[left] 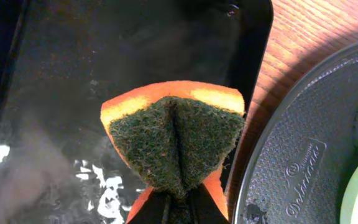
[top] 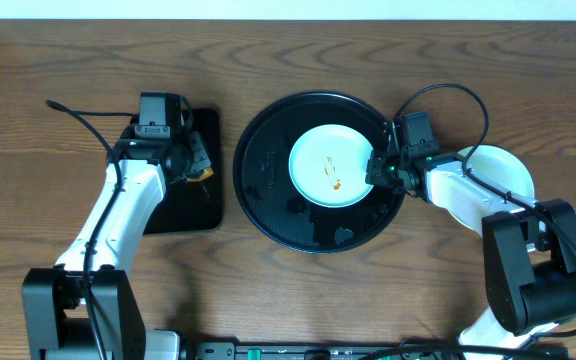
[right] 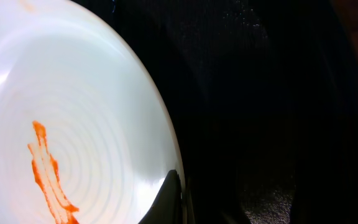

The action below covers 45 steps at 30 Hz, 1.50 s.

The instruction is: Clean dirty plates on tray and stack at the side

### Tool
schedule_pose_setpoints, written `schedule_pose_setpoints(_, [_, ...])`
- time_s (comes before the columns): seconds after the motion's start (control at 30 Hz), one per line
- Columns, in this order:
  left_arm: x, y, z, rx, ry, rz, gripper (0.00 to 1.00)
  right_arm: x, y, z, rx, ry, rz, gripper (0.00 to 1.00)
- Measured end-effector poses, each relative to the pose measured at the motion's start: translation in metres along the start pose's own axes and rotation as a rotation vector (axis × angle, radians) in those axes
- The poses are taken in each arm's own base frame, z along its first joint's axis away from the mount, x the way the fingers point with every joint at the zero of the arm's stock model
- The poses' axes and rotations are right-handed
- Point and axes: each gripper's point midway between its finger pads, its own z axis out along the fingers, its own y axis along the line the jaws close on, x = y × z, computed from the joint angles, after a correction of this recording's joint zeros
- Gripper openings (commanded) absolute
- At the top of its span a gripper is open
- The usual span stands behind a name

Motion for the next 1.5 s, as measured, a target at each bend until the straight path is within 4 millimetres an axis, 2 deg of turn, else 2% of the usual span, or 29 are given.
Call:
schedule_pose_setpoints(0.6, [0.0,0.0,0.0,0.001,-0.001,0.015,0.07,0.001,0.002,0.0,-0.01,0.004,-0.007,0.04])
schedule_pose_setpoints(0.73, [-0.001,-0.001,0.0,0.006,-0.002,0.039,0.07,0.001,0.003,-0.002,-0.015,0.004,-0.014,0.2])
schedule_pose_setpoints(0.83, [-0.004,-0.004,-0.001,0.019,-0.017,0.062,0.08,-0.006,0.008,-0.011,-0.03,-0.021,-0.025,0.25])
schedule_pose_setpoints(1.0, [-0.014,-0.01,-0.01,0.046,-0.068,0.084,0.07,-0.026,0.022,-0.037,-0.072,-0.11,-0.045,0.29])
schedule_pose_setpoints(1.1, [-0.017,-0.011,-0.015,0.052,-0.083,0.089,0.07,-0.031,0.026,-0.045,-0.081,-0.134,-0.05,0.29])
schedule_pose_setpoints(1.3, [-0.018,-0.012,-0.016,0.053,-0.087,0.09,0.08,-0.025,0.019,-0.036,-0.053,-0.109,-0.043,0.27])
schedule_pose_setpoints(1.5, [-0.016,-0.007,-0.01,0.027,-0.075,0.088,0.07,-0.015,0.008,-0.017,-0.021,-0.061,-0.033,0.21])
